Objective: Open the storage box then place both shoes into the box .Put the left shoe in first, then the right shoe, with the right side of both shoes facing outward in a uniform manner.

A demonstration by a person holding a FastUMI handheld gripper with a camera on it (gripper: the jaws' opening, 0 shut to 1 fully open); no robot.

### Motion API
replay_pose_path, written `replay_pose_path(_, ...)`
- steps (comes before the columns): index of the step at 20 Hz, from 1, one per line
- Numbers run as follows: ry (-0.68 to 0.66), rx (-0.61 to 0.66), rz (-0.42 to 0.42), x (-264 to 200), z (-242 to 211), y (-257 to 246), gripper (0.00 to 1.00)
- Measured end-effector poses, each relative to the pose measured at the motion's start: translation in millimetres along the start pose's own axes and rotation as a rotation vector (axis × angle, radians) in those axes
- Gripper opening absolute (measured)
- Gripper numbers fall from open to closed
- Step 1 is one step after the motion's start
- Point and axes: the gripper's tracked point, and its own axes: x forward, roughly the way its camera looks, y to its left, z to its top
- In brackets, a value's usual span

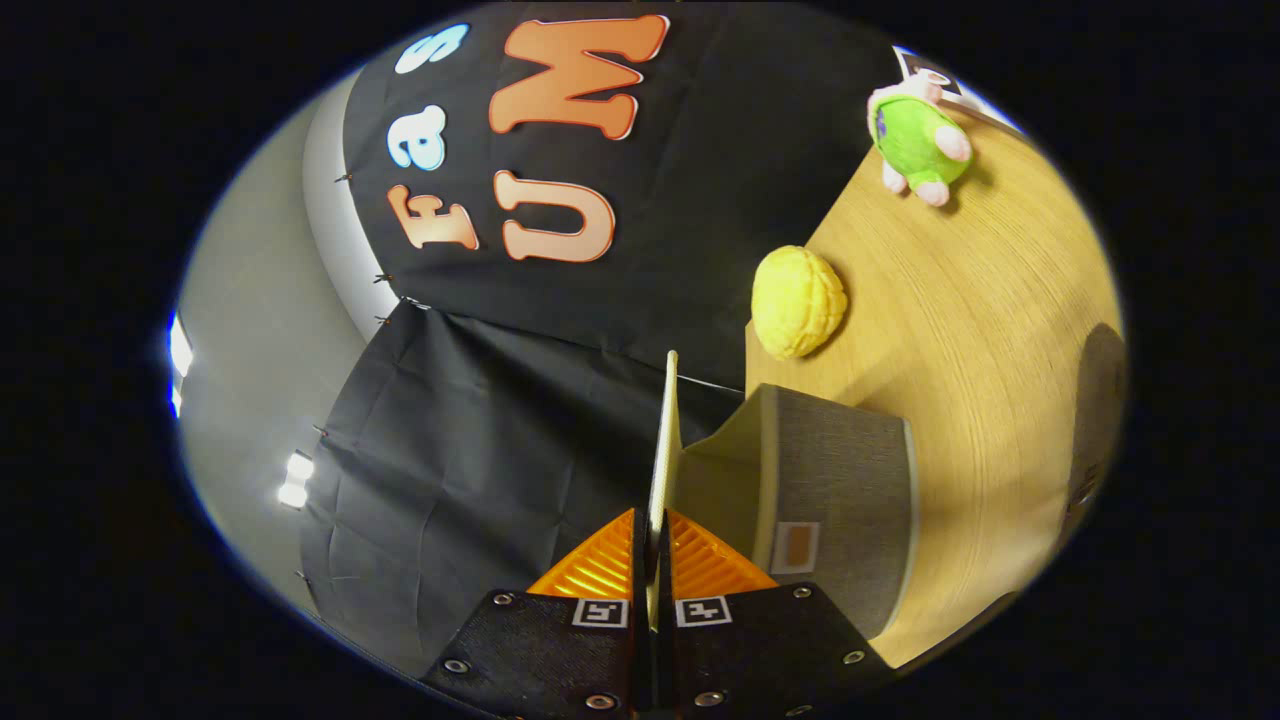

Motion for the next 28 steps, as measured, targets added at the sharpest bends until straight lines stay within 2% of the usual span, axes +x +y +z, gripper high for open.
replay_pose_path(3,-0.012,-0.06,0.016,7,-5,39,0.04)
replay_pose_path(9,-0.014,-0.13,-0.001,61,-20,88,0.04)
replay_pose_path(13,0.022,-0.135,-0.019,116,-50,93,0.05)
replay_pose_path(15,0.035,-0.09,0.011,140,-65,98,0.05)
replay_pose_path(17,0.02,-0.05,-0.01,159,-74,99,0.05)
replay_pose_path(20,0.008,-0.072,-0.056,179,-83,97,0.33)
replay_pose_path(21,0.008,-0.084,-0.045,181,-87,100,0.47)
replay_pose_path(23,0.016,-0.104,-0.03,188,-95,103,0.63)
replay_pose_path(25,0.067,-0.116,-0.049,195,-108,99,0.74)
replay_pose_path(28,0.1,-0.176,-0.065,187,-112,96,0.83)
